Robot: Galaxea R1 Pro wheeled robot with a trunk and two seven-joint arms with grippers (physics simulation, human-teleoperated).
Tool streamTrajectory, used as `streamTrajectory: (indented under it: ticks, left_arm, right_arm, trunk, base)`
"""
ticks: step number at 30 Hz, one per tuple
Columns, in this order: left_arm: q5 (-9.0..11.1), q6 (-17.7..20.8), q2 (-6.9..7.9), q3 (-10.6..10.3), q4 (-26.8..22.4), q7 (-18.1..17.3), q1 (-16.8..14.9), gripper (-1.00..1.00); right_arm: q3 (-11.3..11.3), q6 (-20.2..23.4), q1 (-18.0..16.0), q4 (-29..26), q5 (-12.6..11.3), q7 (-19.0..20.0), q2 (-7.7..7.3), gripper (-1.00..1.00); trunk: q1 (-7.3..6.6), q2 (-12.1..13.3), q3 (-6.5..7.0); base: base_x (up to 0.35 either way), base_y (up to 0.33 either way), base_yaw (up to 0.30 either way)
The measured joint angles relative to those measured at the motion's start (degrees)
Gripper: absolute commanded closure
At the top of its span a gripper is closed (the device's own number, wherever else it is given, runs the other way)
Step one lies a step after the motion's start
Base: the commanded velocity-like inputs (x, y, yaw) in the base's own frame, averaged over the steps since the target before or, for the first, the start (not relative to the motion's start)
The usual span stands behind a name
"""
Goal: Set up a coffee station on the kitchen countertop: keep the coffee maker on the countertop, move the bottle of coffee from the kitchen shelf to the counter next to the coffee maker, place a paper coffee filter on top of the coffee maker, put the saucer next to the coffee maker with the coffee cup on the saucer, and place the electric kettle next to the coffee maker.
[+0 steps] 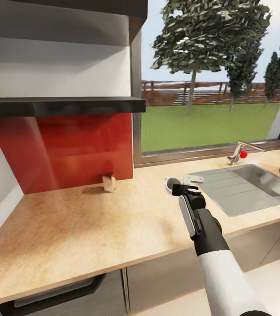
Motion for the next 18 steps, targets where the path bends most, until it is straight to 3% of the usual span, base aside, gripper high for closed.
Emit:
streamTrajectory:
  ticks: [5,18]
  left_arm:
    - [0.0,0.0,-0.05,0.0,0.0,0.0,0.0,-1.00]
    - [0.0,0.0,-0.06,0.0,0.0,0.0,0.0,-1.00]
  right_arm:
    - [0.0,0.0,0.0,0.0,0.0,0.0,0.00,1.00]
    - [0.0,0.0,0.0,0.0,0.0,0.0,-0.01,1.00]
  trunk:
    - [0.00,0.0,0.00]
    - [-0.01,0.0,0.01]
  base:
    - [0.006,-0.270,-0.300]
    - [0.119,-0.261,-0.300]
